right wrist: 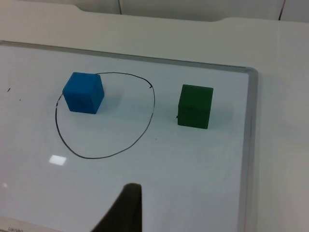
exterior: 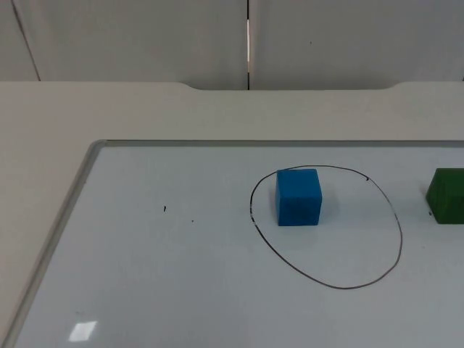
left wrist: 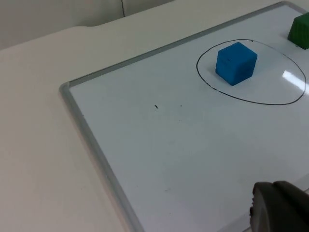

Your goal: Push the two cubes into the marked area.

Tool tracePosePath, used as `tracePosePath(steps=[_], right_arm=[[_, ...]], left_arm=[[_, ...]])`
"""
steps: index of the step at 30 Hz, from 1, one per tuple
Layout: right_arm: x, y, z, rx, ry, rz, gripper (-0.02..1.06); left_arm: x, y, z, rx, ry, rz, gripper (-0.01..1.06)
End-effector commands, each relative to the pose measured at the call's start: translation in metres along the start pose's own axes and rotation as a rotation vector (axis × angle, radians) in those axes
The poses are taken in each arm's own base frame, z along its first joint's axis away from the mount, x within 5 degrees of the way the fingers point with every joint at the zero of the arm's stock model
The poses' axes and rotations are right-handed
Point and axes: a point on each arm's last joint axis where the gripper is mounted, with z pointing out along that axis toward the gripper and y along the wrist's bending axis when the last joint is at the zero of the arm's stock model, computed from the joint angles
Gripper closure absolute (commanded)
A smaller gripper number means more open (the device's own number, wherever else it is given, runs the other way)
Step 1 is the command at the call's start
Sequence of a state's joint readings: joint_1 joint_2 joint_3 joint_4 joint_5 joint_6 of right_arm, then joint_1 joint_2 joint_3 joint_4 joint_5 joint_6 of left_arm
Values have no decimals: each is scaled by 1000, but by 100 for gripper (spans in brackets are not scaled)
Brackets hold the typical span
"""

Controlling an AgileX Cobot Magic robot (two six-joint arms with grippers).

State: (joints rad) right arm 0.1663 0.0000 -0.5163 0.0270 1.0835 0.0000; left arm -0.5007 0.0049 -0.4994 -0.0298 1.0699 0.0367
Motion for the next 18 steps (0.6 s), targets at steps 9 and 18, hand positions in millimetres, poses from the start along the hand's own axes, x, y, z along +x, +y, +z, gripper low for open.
tracePosePath(steps=[9, 18], right_arm=[[-1, 0, 0, 5, -9, 41, -1], [-50, -7, 23, 82, 6, -9, 19]], left_arm=[[1, -1, 0, 8, 3, -4, 105], [1, -1, 0, 8, 3, -4, 105]])
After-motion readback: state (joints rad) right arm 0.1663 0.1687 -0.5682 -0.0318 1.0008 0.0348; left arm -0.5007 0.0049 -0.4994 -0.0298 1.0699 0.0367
